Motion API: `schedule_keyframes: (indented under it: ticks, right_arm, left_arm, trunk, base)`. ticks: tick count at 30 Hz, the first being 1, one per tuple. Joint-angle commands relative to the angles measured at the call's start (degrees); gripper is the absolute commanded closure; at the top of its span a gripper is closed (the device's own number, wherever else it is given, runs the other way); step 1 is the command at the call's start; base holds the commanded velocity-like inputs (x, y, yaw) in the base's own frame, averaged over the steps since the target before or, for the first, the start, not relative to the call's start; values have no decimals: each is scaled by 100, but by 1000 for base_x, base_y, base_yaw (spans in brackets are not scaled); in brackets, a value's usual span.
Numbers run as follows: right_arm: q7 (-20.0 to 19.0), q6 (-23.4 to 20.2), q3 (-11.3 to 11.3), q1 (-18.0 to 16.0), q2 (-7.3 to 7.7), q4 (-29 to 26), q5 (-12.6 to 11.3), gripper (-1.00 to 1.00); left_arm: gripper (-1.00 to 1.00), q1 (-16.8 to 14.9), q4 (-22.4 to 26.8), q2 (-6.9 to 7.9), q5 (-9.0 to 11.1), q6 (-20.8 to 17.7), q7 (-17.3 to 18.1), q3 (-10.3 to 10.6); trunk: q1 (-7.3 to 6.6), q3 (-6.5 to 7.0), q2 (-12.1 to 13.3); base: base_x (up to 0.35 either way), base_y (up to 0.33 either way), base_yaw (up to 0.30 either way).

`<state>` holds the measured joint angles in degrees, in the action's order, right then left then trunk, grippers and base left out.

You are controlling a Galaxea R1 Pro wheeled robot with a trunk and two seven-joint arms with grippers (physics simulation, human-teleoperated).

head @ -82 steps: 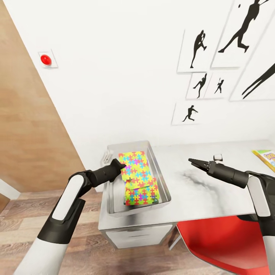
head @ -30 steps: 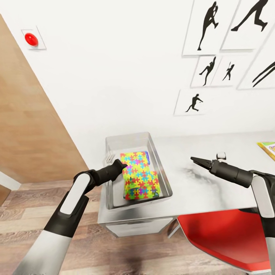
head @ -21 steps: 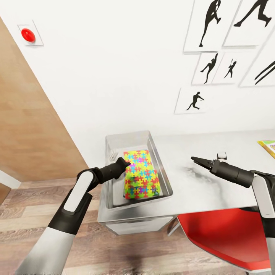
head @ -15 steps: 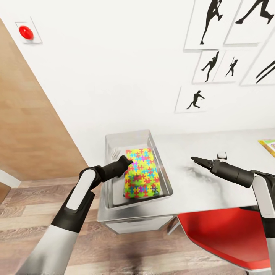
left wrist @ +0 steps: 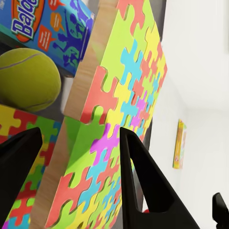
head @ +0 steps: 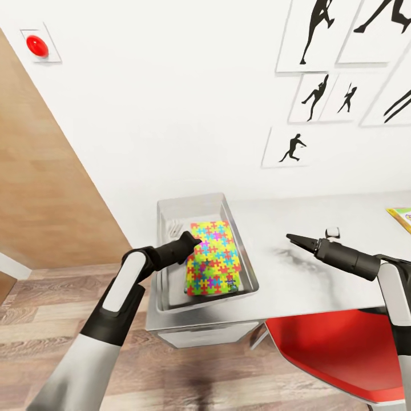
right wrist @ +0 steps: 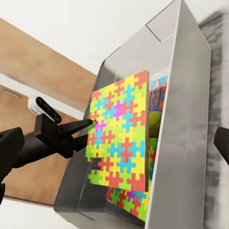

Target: Put all the toys in the child's room - the three board games (two on the bed and one on the table), the two jigsaw puzzles on the table, and the tennis ball on the table - inside the toy box on the table in the child's room.

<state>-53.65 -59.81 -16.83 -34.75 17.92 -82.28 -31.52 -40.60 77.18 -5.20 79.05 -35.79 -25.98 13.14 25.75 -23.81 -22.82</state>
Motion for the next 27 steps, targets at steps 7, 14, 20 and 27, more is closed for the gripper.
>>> schedule_keyframes:
  ticks: [7, 14, 20, 27]
  right_arm:
    - [-33, -19, -40, -5, 0, 1, 21, -100]
    - [-32, -19, -53, -5, 0, 1, 16, -100]
    - [-32, -19, -56, -5, 0, 1, 19, -100]
    - [-31, -19, -57, -5, 0, -1, 19, -100]
  left_arm:
    - [100, -8, -88, -49, 51, 0, -66, -2]
    - [100, -9, -173, -70, 44, 7, -66, -4]
    - [100, -9, -223, -75, 42, 14, -65, -4]
    - [100, -8, -263, -72, 37, 18, -65, -4]
  trunk:
    - [3, -12, -10]
    - [3, -41, -10]
    - [3, -86, -10]
    - [3, -147, -10]
  base:
    - [0, 0, 0]
    - [0, 0, 0]
    - [0, 0, 0]
    - [0, 0, 0]
